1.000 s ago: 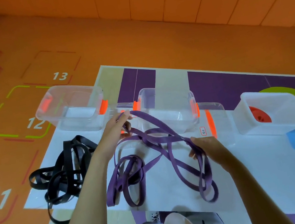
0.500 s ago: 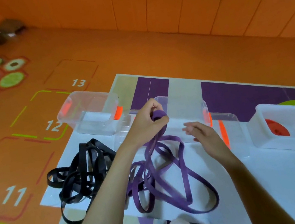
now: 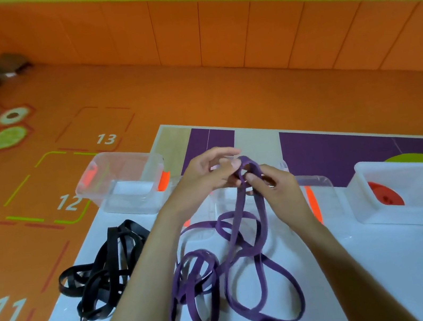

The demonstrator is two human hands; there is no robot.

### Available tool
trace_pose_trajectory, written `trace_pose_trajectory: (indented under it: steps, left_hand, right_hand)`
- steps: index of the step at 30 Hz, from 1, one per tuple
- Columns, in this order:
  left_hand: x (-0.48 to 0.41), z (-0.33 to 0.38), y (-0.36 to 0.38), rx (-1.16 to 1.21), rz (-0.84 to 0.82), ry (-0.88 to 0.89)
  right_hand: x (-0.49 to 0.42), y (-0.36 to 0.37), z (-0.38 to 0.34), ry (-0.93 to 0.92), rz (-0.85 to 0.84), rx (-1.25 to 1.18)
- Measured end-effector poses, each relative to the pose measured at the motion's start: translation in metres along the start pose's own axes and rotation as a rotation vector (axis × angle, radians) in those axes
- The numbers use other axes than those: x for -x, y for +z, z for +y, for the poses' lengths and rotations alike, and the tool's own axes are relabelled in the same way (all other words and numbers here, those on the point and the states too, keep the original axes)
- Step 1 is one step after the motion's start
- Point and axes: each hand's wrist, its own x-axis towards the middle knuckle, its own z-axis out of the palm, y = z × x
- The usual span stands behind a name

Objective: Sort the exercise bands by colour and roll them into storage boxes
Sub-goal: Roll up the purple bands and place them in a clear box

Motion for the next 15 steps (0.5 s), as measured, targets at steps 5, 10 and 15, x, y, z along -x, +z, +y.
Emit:
trace_pose_trajectory:
  steps: [5, 10, 15]
  left_hand:
    - [-0.003, 0.003, 0.008, -0.027, -0.035, 0.009]
    - [-0.017, 0.003, 0.017, -0.328, 0.089, 0.088]
    - [-0.021, 0.013, 0.022, -0.391, 0.109, 0.149]
  right_hand:
    - [0.001, -0.006, -0.013, 0.066, -0.205, -0.062]
    - [-0.001, 0.002, -0.014, 0.077, -0.138, -0.019]
    - [0.001, -0.002, -0.027, 0.108, -0.121, -0.236]
